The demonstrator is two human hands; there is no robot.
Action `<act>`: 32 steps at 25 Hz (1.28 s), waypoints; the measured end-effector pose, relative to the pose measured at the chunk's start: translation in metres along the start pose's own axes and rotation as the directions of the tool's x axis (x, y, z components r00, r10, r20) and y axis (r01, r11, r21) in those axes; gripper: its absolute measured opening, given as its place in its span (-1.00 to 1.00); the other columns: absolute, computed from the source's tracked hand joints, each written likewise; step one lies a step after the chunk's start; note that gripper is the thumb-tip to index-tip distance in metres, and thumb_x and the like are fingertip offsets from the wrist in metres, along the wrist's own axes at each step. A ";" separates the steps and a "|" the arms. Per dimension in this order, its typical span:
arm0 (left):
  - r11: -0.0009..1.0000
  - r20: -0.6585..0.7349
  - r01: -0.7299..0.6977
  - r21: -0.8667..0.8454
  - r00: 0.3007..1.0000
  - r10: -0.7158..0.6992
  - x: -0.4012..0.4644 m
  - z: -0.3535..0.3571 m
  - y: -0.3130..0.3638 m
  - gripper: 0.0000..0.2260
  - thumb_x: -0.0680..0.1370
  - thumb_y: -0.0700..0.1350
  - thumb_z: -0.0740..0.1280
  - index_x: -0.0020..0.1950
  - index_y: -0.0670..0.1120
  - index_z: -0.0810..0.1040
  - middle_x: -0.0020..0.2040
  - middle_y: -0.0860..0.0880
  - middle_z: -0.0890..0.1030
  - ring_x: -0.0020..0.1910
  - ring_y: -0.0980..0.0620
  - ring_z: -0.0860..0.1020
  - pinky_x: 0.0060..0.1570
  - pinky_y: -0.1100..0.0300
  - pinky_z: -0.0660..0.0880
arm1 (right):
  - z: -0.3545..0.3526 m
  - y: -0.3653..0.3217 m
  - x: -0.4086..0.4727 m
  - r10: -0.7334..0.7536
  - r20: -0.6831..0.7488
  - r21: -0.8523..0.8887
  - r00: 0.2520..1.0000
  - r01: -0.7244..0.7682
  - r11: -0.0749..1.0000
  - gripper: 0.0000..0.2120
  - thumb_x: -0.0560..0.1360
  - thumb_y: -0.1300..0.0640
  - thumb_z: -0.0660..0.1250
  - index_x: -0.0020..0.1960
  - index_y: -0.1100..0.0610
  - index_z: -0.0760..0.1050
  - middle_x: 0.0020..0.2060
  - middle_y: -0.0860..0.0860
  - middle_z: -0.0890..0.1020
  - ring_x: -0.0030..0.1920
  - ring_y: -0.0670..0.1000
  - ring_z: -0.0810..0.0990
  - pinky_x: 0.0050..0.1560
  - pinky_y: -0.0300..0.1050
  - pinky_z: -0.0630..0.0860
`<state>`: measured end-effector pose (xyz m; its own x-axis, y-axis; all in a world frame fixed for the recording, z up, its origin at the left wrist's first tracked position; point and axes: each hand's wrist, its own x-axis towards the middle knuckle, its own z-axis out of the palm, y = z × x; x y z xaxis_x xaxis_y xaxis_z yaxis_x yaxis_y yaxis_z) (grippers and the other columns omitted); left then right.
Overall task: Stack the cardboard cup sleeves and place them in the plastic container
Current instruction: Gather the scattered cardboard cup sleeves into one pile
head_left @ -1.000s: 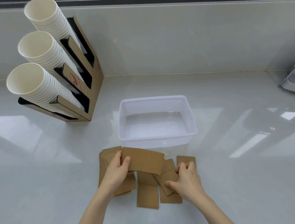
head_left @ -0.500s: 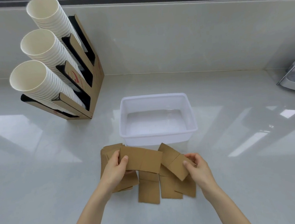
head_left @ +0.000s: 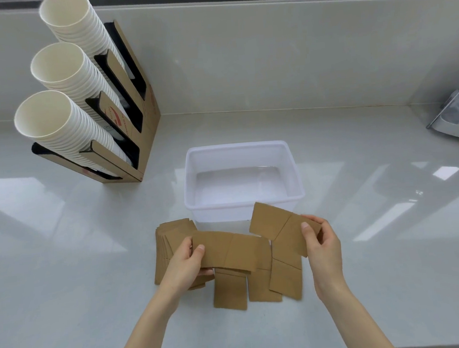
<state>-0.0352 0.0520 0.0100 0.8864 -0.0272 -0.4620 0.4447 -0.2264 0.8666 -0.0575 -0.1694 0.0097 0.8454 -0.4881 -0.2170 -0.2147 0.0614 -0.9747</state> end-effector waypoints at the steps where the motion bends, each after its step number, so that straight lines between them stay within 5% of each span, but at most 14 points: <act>1: 1.000 -0.003 0.010 0.006 1.000 -0.010 -0.001 0.000 -0.001 -0.83 0.58 -0.11 0.09 -0.12 0.07 0.42 -0.09 0.06 0.57 -0.38 0.11 0.64 -0.09 0.14 0.54 | 0.000 -0.001 0.000 0.004 -0.022 0.030 1.000 -0.003 1.000 -0.82 0.52 0.17 0.20 -0.12 -0.08 0.49 -0.23 0.00 0.50 -0.17 0.02 0.44 -0.17 -0.19 0.42; 5: 0.999 -0.010 0.040 0.024 0.999 -0.040 -0.002 0.005 -0.004 -0.87 0.58 -0.08 0.08 -0.07 0.01 0.41 -0.10 0.04 0.58 -0.36 0.10 0.64 -0.17 0.14 0.51 | -0.002 -0.002 -0.001 0.099 0.074 0.085 0.992 -0.106 0.991 -0.85 0.52 0.18 0.21 -0.09 -0.02 0.52 -0.07 0.07 0.58 -0.02 0.07 0.53 0.09 0.01 0.46; 8: 0.999 0.021 0.039 -0.025 0.999 -0.038 -0.001 0.013 -0.002 -0.84 0.58 -0.10 0.07 -0.07 0.02 0.43 -0.10 0.07 0.57 -0.29 0.11 0.63 -0.09 0.13 0.53 | 0.004 0.002 -0.006 0.167 0.201 -0.024 0.965 -0.165 0.986 -0.88 0.52 0.15 0.22 -0.08 -0.01 0.52 -0.08 0.10 0.59 -0.08 0.06 0.54 -0.02 -0.01 0.48; 13: 0.985 0.058 0.071 -0.155 0.996 -0.062 -0.004 0.026 0.005 -0.80 0.59 -0.14 0.05 -0.11 -0.10 0.44 -0.11 0.00 0.54 -0.23 0.06 0.58 -0.38 0.36 0.55 | 0.021 0.012 -0.014 0.145 0.215 -0.231 0.966 -0.094 0.968 -0.87 0.50 0.07 0.26 0.03 0.02 0.49 0.00 0.08 0.58 0.02 0.07 0.53 0.09 -0.01 0.48; 19: 0.984 0.069 -0.032 -0.176 0.997 0.045 -0.009 0.034 0.006 -0.89 0.57 -0.06 0.12 -0.03 0.01 0.43 0.01 -0.02 0.56 -0.10 0.10 0.57 -0.31 0.34 0.57 | 0.026 0.013 -0.013 0.007 0.242 -0.359 0.970 0.083 0.930 -0.90 0.47 0.06 0.29 -0.02 -0.08 0.44 -0.19 -0.12 0.45 -0.20 -0.07 0.45 -0.20 -0.32 0.38; 22: 0.990 0.045 -0.068 -0.126 0.996 0.074 -0.010 0.033 0.005 -0.90 0.58 -0.09 0.12 -0.05 0.06 0.41 0.02 0.01 0.55 -0.07 0.09 0.56 -0.35 0.39 0.54 | 0.025 0.016 -0.011 0.023 0.202 -0.343 0.979 0.049 0.938 -0.83 0.50 0.06 0.25 0.09 0.02 0.43 -0.28 -0.08 0.44 -0.27 -0.11 0.43 -0.27 -0.43 0.39; 24: 0.994 0.017 -0.083 -0.075 0.996 0.085 -0.010 0.030 0.006 -0.89 0.58 -0.07 0.12 -0.08 0.10 0.40 -0.02 0.05 0.55 -0.09 0.07 0.56 -0.42 0.47 0.48 | 0.018 0.019 -0.009 0.078 0.160 -0.378 0.984 -0.012 0.926 -0.75 0.53 0.04 0.17 0.16 0.11 0.40 -0.16 -0.04 0.50 -0.22 -0.13 0.46 -0.23 -0.45 0.37; 26: 0.995 -0.017 -0.084 -0.053 0.996 0.083 -0.009 0.027 0.004 -0.88 0.58 -0.06 0.11 -0.10 0.11 0.38 -0.07 0.09 0.55 -0.12 0.04 0.58 -0.48 0.50 0.43 | 0.008 0.026 -0.006 0.174 0.139 -0.580 0.975 -0.062 0.812 -0.63 0.53 0.01 0.16 0.26 0.18 0.31 0.10 0.08 0.45 -0.02 -0.01 0.47 -0.01 -0.23 0.37; 29: 0.997 -0.051 -0.058 -0.047 0.997 0.056 -0.006 0.021 0.000 -0.87 0.58 -0.04 0.10 0.04 0.00 0.40 -0.08 0.07 0.55 -0.14 0.00 0.60 -0.46 0.44 0.47 | 0.002 0.038 -0.013 0.243 0.097 -0.924 0.965 -0.003 0.381 -0.42 0.46 -0.15 0.22 0.27 0.25 0.21 0.20 0.17 0.30 0.20 0.16 0.34 0.13 0.01 0.37; 32: 0.999 -0.062 -0.034 -0.024 0.998 0.032 -0.004 0.017 -0.002 -0.86 0.57 -0.01 0.10 0.07 0.00 0.38 -0.07 0.07 0.56 -0.20 0.02 0.64 -0.24 0.22 0.55 | 0.005 0.039 -0.015 0.218 0.051 -0.960 0.975 -0.012 0.279 -0.34 0.38 -0.23 0.29 0.20 0.26 0.23 0.17 0.17 0.33 0.17 0.16 0.36 0.10 0.00 0.41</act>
<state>-0.0418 0.0359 0.0072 0.9066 0.0257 -0.4212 0.4174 -0.2017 0.8860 -0.0758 -0.1555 -0.0258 0.8020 -0.4178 -0.4269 -0.5398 -0.8130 -0.2184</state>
